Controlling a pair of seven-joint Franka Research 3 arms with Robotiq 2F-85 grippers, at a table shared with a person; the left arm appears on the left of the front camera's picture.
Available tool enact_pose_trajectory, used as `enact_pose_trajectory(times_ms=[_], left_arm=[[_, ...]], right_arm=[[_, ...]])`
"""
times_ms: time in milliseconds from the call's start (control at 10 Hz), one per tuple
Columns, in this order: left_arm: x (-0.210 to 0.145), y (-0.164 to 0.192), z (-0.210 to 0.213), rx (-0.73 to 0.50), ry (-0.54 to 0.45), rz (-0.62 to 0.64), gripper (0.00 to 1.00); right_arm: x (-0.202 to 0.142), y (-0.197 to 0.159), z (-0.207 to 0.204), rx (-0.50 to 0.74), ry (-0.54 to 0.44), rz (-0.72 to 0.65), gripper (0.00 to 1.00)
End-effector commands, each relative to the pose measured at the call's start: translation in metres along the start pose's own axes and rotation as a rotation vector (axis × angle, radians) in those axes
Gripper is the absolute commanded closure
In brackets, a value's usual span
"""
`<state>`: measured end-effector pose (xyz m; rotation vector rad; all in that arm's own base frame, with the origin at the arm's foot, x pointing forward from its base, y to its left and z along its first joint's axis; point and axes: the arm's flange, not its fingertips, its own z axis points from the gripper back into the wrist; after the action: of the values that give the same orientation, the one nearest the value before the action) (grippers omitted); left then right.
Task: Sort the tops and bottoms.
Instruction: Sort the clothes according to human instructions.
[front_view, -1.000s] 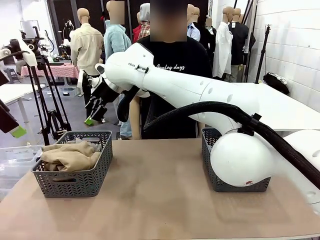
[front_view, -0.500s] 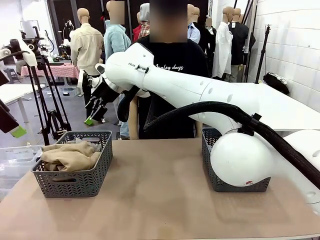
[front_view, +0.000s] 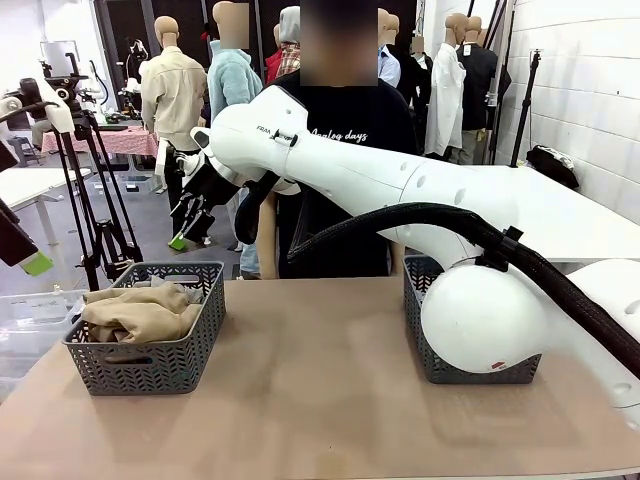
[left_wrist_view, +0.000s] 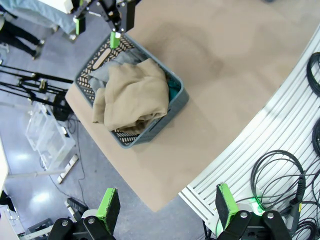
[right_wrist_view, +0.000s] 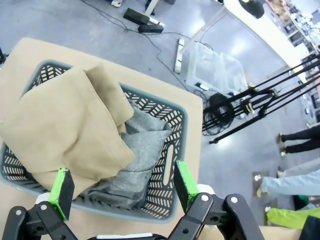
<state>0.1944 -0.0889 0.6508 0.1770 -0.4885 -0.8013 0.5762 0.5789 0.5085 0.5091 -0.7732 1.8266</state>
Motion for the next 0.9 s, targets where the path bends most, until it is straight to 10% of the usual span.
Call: enact_pose_trajectory(times_ms=[0,800], left_arm=[[-0.0016,0.0011,0.0012,0.005,0.012,0.005,0.0],[-0.0016,0.0011,0.0012,0.005,0.012,0.005,0.0]], right_arm=[[-0.0003,0.0007,-0.0004,0.004,0.015,0.014,0.0],[-0.0003,0.0007,-0.0004,0.004,0.015,0.014,0.0]])
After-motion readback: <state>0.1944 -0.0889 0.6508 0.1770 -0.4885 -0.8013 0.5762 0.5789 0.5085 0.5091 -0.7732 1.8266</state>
